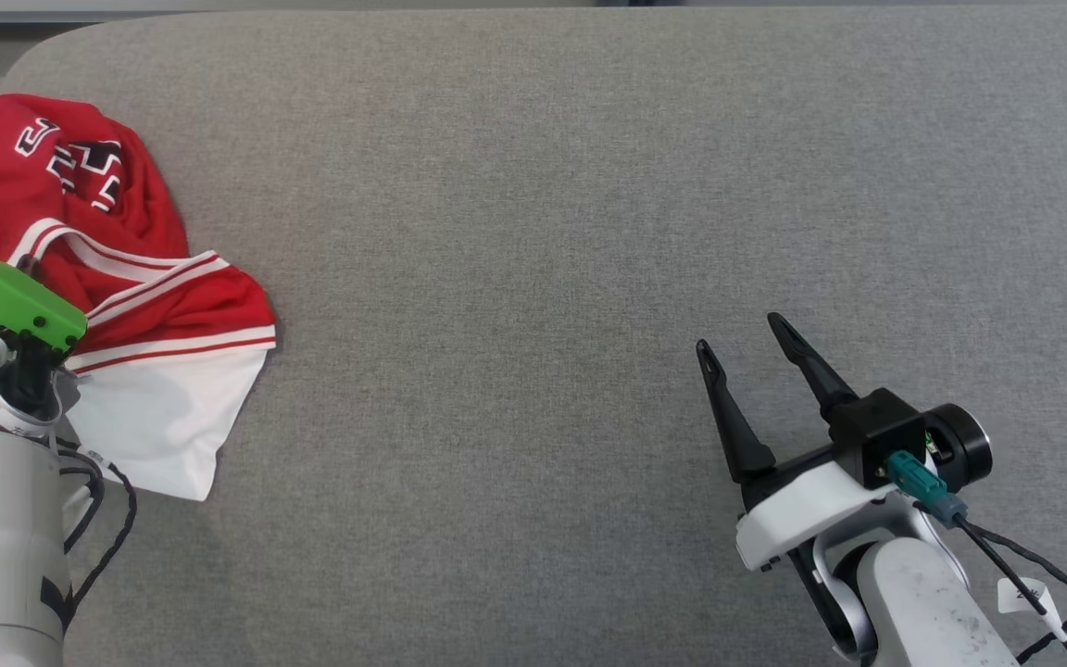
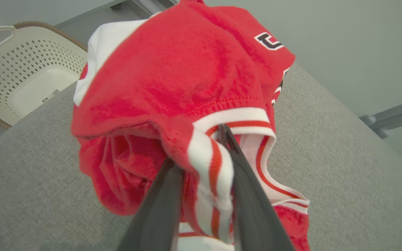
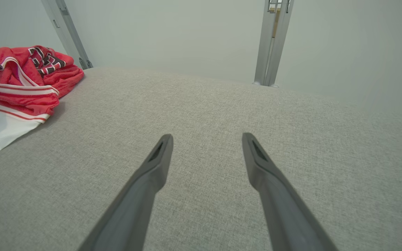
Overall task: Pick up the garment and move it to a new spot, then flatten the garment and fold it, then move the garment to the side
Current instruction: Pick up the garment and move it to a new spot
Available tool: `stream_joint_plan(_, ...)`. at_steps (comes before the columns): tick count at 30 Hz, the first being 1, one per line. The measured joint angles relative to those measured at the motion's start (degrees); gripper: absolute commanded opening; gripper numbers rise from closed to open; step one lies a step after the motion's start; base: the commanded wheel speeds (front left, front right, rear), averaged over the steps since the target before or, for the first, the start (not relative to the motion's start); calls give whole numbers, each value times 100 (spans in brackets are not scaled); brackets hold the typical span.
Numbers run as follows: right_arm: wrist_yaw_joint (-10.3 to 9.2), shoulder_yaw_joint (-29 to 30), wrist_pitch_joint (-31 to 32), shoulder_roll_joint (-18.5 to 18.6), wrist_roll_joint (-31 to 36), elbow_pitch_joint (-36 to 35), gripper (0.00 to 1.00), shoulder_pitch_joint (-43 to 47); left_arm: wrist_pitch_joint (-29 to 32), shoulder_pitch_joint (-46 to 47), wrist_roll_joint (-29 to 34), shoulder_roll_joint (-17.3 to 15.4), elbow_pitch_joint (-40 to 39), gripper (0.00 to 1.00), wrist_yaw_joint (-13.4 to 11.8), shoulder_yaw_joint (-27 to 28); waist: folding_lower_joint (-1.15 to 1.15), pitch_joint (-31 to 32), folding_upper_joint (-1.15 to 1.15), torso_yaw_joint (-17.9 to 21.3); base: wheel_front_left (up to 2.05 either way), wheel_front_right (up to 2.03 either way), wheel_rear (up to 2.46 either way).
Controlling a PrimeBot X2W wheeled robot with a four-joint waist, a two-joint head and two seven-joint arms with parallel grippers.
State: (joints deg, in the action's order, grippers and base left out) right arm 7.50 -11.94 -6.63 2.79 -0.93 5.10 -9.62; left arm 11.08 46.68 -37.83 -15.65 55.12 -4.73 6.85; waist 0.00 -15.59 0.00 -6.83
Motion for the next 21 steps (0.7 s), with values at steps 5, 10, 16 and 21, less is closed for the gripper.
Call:
stream_joint_plan(5, 0, 1, -94, 0, -202, 81, 100, 4, -257, 20, 243, -208, -201, 0, 127, -189, 0, 87, 0, 84, 0, 0, 0)
stream_joint_plan(10, -1, -31, -281, 0, -469, 292, 100, 38, -350, 359, 525, -413, -654, 0, 289, -494, 0, 392, 0, 90, 0, 0, 0)
stream_joint_plan(16, -1, -14, -510, 0, -783, 617, 100, 83, -361, 959, 835, -268, -1255, 0, 385, -971, 0, 848, 0, 78, 0, 0, 0)
stream_joint_plan(21, -1, 11, -616, 1, -906, 791, 100, 122, -149, 1463, 964, 179, -1677, 0, 482, -1399, 0, 1191, 0, 197, 0, 0, 0)
